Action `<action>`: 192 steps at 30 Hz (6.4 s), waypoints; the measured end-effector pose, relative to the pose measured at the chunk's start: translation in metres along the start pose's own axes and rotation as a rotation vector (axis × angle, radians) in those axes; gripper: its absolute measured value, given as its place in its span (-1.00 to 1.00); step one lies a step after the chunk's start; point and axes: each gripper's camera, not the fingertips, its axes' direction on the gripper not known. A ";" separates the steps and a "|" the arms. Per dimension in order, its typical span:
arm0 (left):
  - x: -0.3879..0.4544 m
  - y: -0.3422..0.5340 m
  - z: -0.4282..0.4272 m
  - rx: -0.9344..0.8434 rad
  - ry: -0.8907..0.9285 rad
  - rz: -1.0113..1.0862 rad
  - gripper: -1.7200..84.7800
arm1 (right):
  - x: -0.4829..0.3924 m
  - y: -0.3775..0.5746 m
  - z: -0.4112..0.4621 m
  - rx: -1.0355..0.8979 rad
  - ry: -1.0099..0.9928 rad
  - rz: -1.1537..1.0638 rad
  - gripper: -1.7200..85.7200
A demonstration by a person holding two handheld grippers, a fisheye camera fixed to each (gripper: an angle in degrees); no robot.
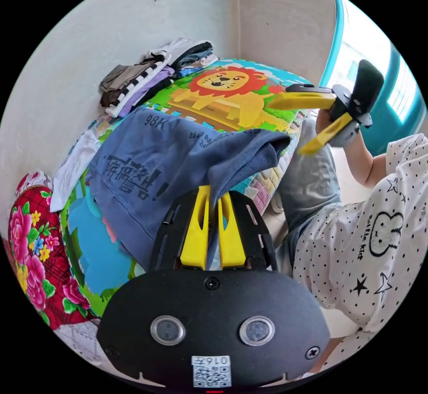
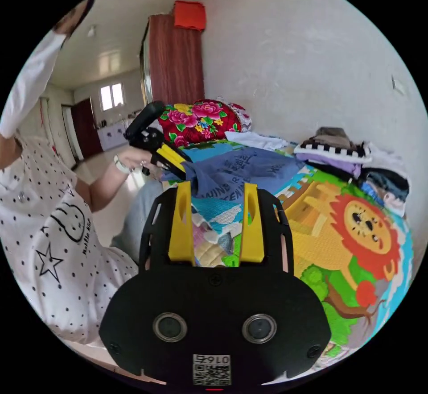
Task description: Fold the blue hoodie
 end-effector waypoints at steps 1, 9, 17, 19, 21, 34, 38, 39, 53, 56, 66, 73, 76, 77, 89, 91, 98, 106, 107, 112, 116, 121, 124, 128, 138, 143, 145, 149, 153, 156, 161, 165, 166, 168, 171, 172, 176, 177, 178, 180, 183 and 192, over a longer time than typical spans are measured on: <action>0.002 -0.009 -0.002 0.000 -0.007 0.019 -0.97 | -0.020 -0.013 0.007 -0.040 0.046 -0.068 -0.61; 0.010 -0.033 -0.010 0.001 -0.095 0.046 -0.96 | -0.112 -0.068 0.093 -0.358 0.693 -0.595 -0.66; 0.029 -0.010 -0.003 0.115 -0.426 0.017 -0.75 | -0.084 -0.165 0.073 -0.480 0.351 -0.488 -0.86; 0.026 -0.007 0.001 0.102 -0.535 0.001 -0.74 | -0.071 -0.197 0.069 -0.512 0.328 -0.479 -0.87; 0.020 -0.006 0.006 0.082 -0.585 -0.011 -0.76 | -0.065 -0.219 0.068 -0.523 0.313 -0.485 -0.87; -0.082 -0.079 -0.017 -0.184 -0.080 0.328 -0.95 | -0.019 -0.332 0.066 -0.652 0.098 -0.709 -0.87; -0.117 -0.120 -0.032 -0.237 0.173 0.394 -0.95 | 0.020 -0.375 0.054 -0.703 -0.081 -0.674 -0.88; -0.124 -0.127 -0.034 -0.244 0.212 0.404 -0.95 | 0.035 -0.392 0.051 -0.720 -0.148 -0.668 -0.88; -0.426 -0.300 0.012 -0.573 0.590 0.399 -0.93 | 0.300 -0.639 0.170 -0.988 -0.773 -0.571 -0.91; -0.497 -0.306 0.078 -0.646 0.628 0.239 -0.93 | 0.360 -0.663 0.243 -1.075 -0.735 -0.473 -0.90; -0.606 -0.267 0.190 -0.544 0.907 -0.006 -0.94 | 0.473 -0.635 0.415 -1.308 -0.930 -0.112 -0.85; -0.632 -0.258 0.185 -0.533 0.798 -0.011 -0.91 | 0.504 -0.652 0.400 -1.218 -0.854 -0.152 -0.83; -0.657 -0.232 0.199 -0.482 0.840 -0.210 -0.88 | 0.519 -0.634 0.407 -1.252 -0.763 -0.041 -0.78; -0.667 -0.221 0.191 -0.405 0.855 -0.251 -0.87 | 0.523 -0.631 0.404 -1.241 -0.755 -0.028 -0.77; -0.580 -0.096 0.067 0.132 0.264 -0.403 -0.98 | 0.487 -0.540 0.192 -0.348 -0.298 -0.064 -0.90; -0.553 -0.090 0.083 0.091 0.199 -0.401 -0.98 | 0.441 -0.507 0.184 -0.318 -0.265 -0.164 -0.95; -0.516 -0.049 0.121 0.144 0.027 -0.496 -0.98 | 0.404 -0.428 0.232 -0.510 -0.021 -0.163 -0.97; -0.450 -0.036 0.057 0.308 0.058 -0.436 -0.98 | 0.410 -0.359 0.141 -0.206 -0.110 0.138 -0.97; -0.431 -0.045 0.048 0.358 0.096 -0.387 -0.98 | 0.406 -0.353 0.128 -0.169 -0.137 0.144 -0.97; -0.367 -0.111 0.063 0.361 0.161 -0.215 -0.98 | 0.331 -0.312 0.086 -0.181 -0.201 0.064 -0.96; -0.336 -0.162 0.104 0.308 0.173 -0.180 -0.98 | 0.294 -0.276 0.102 -0.357 0.004 0.060 -0.97; -0.320 -0.193 0.145 0.189 0.150 -0.182 -0.98 | 0.288 -0.226 0.112 -0.329 -0.042 0.198 -0.96; -0.310 -0.193 0.167 0.149 0.144 -0.166 -0.98 | 0.288 -0.211 0.115 -0.346 -0.068 0.245 -0.96; -0.300 -0.195 0.160 0.116 0.155 -0.186 -0.98 | 0.274 -0.203 0.119 -0.395 -0.022 0.194 -0.96; -0.241 -0.192 0.162 0.025 0.087 -0.080 -0.98 | 0.254 -0.186 0.113 -0.389 0.071 0.199 -0.96; -0.223 -0.180 0.173 0.050 0.069 -0.096 -0.98 | 0.252 -0.162 0.137 -0.471 0.054 0.242 -0.96; -0.214 -0.175 0.171 0.053 0.041 -0.085 -0.98 | 0.249 -0.157 0.141 -0.499 0.053 0.222 -0.96; -0.203 -0.128 0.128 0.158 0.122 -0.172 -0.98 | 0.243 -0.148 0.121 -0.421 0.040 0.215 -0.96; -0.188 -0.055 0.099 0.241 0.158 -0.266 -0.98 | 0.223 -0.123 0.075 -0.242 0.003 0.205 -0.96; -0.168 0.006 0.091 0.231 0.050 -0.380 -0.98 | 0.206 -0.108 0.075 -0.273 0.006 0.158 -0.96; -0.144 0.104 0.097 0.231 -0.055 -0.565 -0.98 | 0.198 -0.082 0.094 -0.346 0.068 0.180 -0.96; -0.136 0.138 0.108 0.282 0.042 -0.601 -0.98 | 0.199 -0.063 0.096 -0.342 0.035 0.183 -0.96; -0.131 0.144 0.110 0.303 0.032 -0.597 -0.98 | 0.198 -0.058 0.096 -0.334 0.040 0.183 -0.96; -0.121 0.149 0.106 0.316 -0.013 -0.575 -0.98 | 0.197 -0.052 0.096 -0.321 0.058 0.180 -0.96; -0.111 0.164 0.088 0.323 -0.107 -0.634 -0.98 | 0.198 -0.046 0.088 -0.274 0.083 0.178 -0.95; -0.108 0.175 0.078 0.351 -0.166 -0.663 -0.98 | 0.201 -0.043 0.081 -0.244 0.103 0.209 -0.94; -0.107 0.204 0.066 0.372 -0.166 -0.710 -0.98 | 0.219 -0.025 0.066 -0.188 0.061 0.295 -0.87; -0.108 0.207 0.068 0.369 -0.154 -0.709 -0.98 | 0.228 -0.018 0.066 -0.204 0.024 0.335 -0.81; -0.108 0.209 0.072 0.364 -0.129 -0.707 -0.98 | 0.236 -0.012 0.068 -0.224 -0.016 0.372 -0.75; -0.109 0.208 0.080 0.359 -0.083 -0.692 -0.98 | 0.244 -0.004 0.073 -0.243 -0.095 0.377 -0.70; -0.109 0.202 0.094 0.309 -0.060 -0.674 -0.98 | 0.253 0.003 0.080 -0.225 -0.189 0.368 -0.70; -0.104 0.206 0.108 0.264 -0.062 -0.665 -0.98 | 0.283 0.021 0.083 -0.195 -0.213 0.339 -0.77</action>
